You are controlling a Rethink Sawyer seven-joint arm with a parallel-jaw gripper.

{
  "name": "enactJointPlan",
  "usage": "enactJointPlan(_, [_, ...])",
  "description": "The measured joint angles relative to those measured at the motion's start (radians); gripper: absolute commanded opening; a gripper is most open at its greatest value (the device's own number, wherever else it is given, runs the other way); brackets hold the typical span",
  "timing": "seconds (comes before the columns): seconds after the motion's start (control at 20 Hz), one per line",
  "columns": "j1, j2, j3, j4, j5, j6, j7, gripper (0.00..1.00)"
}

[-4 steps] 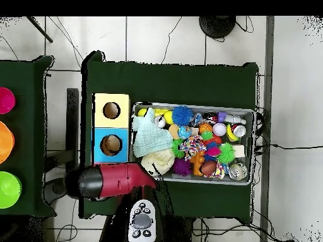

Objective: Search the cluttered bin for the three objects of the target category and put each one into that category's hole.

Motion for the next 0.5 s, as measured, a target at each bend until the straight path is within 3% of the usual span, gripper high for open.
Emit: enactJointPlan(0.5, [-0.044,-0.124,-0.037,-0.021,-0.037,0.088,0.0,1.0])
